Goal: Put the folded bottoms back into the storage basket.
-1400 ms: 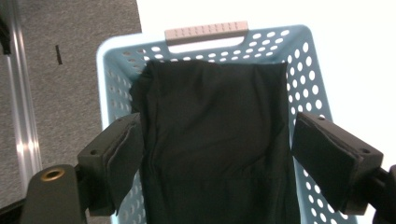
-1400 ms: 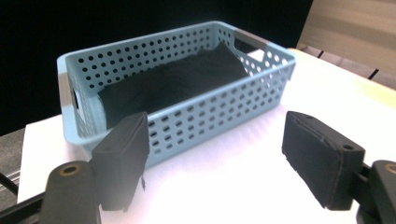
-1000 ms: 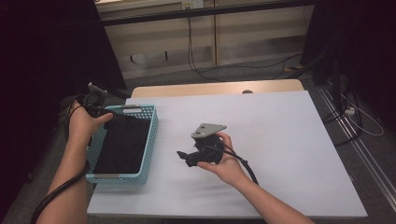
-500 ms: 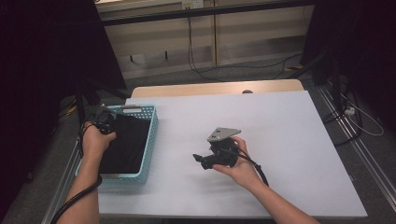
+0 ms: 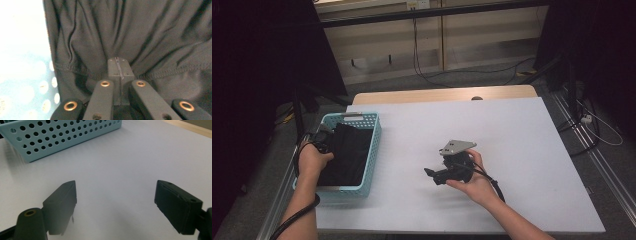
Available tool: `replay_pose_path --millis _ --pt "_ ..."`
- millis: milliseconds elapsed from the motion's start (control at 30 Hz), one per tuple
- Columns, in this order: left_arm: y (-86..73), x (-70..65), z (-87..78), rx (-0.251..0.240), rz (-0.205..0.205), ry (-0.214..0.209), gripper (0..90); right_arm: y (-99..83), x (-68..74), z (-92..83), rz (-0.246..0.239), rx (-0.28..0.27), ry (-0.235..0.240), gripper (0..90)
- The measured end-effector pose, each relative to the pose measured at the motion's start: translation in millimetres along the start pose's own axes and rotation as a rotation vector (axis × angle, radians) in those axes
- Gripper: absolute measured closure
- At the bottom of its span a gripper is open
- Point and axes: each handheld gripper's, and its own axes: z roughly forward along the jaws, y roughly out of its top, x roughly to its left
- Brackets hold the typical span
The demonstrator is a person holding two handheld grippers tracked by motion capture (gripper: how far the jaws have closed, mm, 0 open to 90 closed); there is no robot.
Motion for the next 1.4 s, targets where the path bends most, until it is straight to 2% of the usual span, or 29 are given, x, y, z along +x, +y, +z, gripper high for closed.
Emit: replay_pose_path --millis 33,67,100,133,167,233,300,400,433,467,500,533,633,700,833,1000,1067,1100,1233,1300,1400 --pt "0.6 1.7 -2.3 -0.047 -0.003 0.007 90.0 -0.6 0.1 -0.4 0.001 0.002 -0.003 17.7" --pt "1.2 3.0 -5.6 -0.063 -0.008 0.003 86.5 -1.2 -0.1 -0.8 -0.001 0.006 -0.004 17.7" --pt "2.0 3.9 -8.1 -0.067 -0.018 -0.004 87.6 -1.8 -0.5 -1.2 -0.003 0.007 -0.004 17.7" --pt "2.7 5.5 -11.4 -0.075 -0.002 -0.001 87.5 -2.3 -0.7 -2.0 -0.002 0.008 -0.004 17.7" --pt "3.2 6.4 -14.4 -0.088 -0.007 0.004 87.7 -2.7 -1.0 -3.0 -0.004 0.010 -0.006 17.7" --pt "2.5 10.0 -19.0 -0.091 -0.005 0.032 88.0 -3.4 -1.7 -4.8 -0.003 0.008 -0.007 17.7" --pt "-0.9 15.1 -17.6 -0.054 -0.019 0.035 90.0 -3.7 -2.2 -6.5 -0.003 0.003 -0.011 17.7" --pt "-6.9 19.7 -8.6 -0.028 -0.026 0.023 90.0 -3.5 -1.4 -8.1 -0.002 -0.006 -0.013 17.7" --pt "-8.4 18.1 -4.6 -0.033 -0.033 0.020 90.0 -3.3 -0.6 -8.4 -0.006 -0.008 -0.011 17.8" --pt "-9.3 17.5 -2.1 -0.008 -0.010 0.020 90.0 -3.2 0.4 -8.8 -0.008 -0.006 -0.010 17.8" --pt "-10.1 15.6 0.7 0.013 -0.013 0.024 90.0 -3.2 1.2 -9.2 -0.011 -0.006 -0.007 17.7" --pt "-10.4 14.7 1.4 0.012 -0.003 0.036 90.0 -3.4 1.8 -9.6 -0.016 -0.004 -0.005 17.7" --pt "-8.5 10.9 -1.1 0.063 -0.010 0.038 90.0 -4.8 1.0 -11.5 -0.025 0.002 -0.005 17.6" --pt "-8.0 10.9 -2.7 0.063 -0.021 0.031 90.0 -6.3 -1.7 -13.9 -0.020 0.005 -0.010 17.6" --pt "-7.6 11.9 -11.3 0.011 -0.029 0.003 89.6 -11.3 -10.1 -21.5 -0.002 -0.001 -0.019 17.6" --pt "-4.1 6.4 -24.9 -0.020 -0.012 -0.043 74.5 -18.0 -18.0 -28.9 0.008 0.011 -0.036 17.6" --pt "-1.9 0.7 -29.4 -0.046 -0.026 -0.053 67.2 -20.3 -18.9 -32.5 0.006 0.013 -0.039 17.6" --pt "-0.6 -1.7 -32.3 -0.051 -0.006 -0.049 62.9 -21.7 -19.7 -34.5 0.005 0.012 -0.041 17.6" --pt "4.5 -18.6 -41.1 -0.085 0.003 -0.075 50.1 -27.5 -24.3 -43.4 0.023 0.007 -0.049 17.6" --pt "6.9 -28.2 -45.8 -0.101 0.034 -0.083 45.6 -29.6 -26.9 -47.8 0.026 0.008 -0.057 17.6" --pt "8.8 -43.8 -52.0 -0.123 0.053 -0.116 40.8 -32.6 -28.4 -54.9 0.029 0.008 -0.066 17.6"
